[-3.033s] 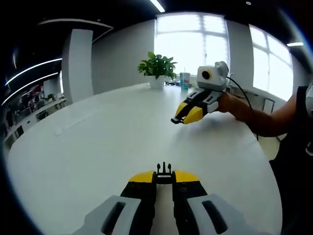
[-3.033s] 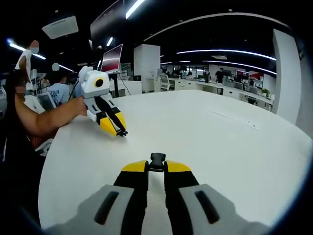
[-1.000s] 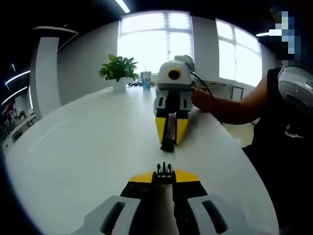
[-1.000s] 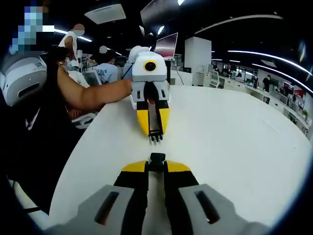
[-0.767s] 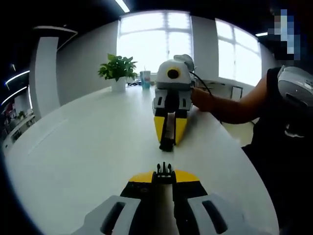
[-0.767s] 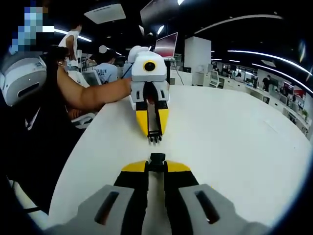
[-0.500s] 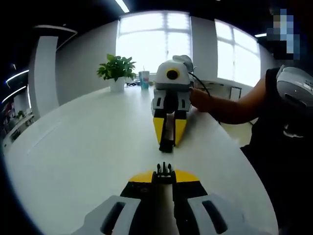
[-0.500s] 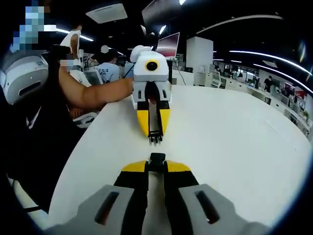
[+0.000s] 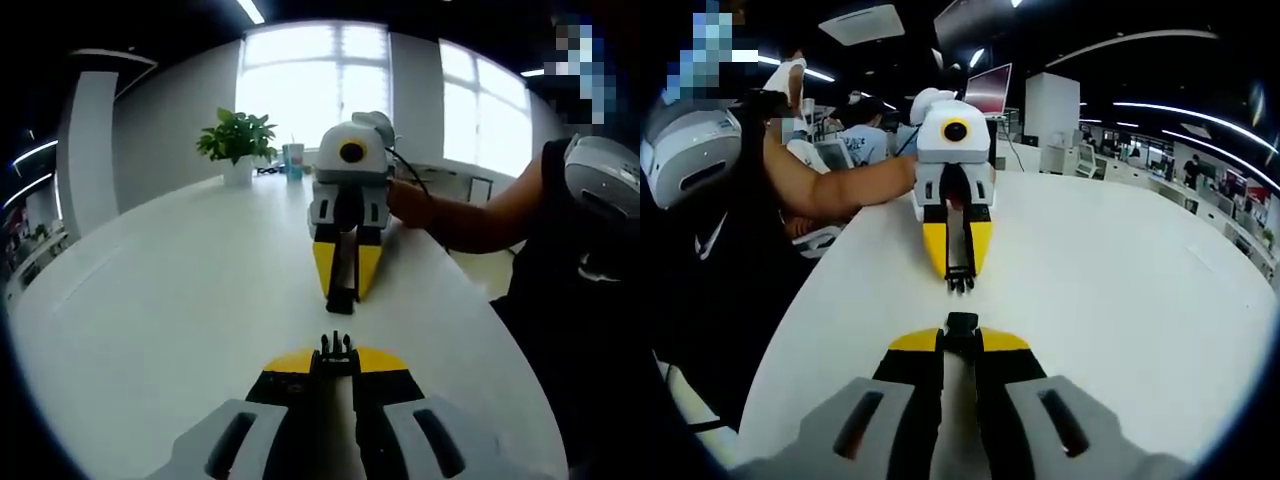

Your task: Snap the two parts of the plastic buckle together until the buckle closes and remains connected.

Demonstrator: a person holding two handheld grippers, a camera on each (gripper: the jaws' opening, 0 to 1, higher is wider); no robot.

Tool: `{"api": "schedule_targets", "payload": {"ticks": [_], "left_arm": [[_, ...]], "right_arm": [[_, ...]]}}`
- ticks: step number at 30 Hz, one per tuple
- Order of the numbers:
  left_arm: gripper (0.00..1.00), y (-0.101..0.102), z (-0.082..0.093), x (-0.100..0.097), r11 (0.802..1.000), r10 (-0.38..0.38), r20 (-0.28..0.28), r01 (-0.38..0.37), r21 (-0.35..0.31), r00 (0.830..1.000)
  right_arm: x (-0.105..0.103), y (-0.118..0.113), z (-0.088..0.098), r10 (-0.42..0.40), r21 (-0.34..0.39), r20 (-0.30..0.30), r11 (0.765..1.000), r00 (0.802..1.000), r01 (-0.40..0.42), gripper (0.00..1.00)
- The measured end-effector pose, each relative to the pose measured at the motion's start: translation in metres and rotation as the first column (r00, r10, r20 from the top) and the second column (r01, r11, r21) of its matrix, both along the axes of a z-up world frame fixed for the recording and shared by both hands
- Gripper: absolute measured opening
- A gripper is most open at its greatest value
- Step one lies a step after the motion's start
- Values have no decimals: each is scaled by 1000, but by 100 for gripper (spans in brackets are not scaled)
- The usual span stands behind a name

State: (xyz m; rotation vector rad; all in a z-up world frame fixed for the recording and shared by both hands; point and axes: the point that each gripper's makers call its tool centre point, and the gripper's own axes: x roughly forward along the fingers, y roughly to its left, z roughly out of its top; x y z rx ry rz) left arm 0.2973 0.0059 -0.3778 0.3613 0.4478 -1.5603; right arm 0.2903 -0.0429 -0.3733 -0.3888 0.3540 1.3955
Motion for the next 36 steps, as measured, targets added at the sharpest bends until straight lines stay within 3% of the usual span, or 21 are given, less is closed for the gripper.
{"api": "schedule_targets", "payload": {"ticks": [36], "left_arm": [[10, -4, -1, -7, 1000, -30, -11, 30, -5, 999]], "right_arm": [[-5, 6, 0, 21, 11, -23, 1000, 1000, -21, 10]]}}
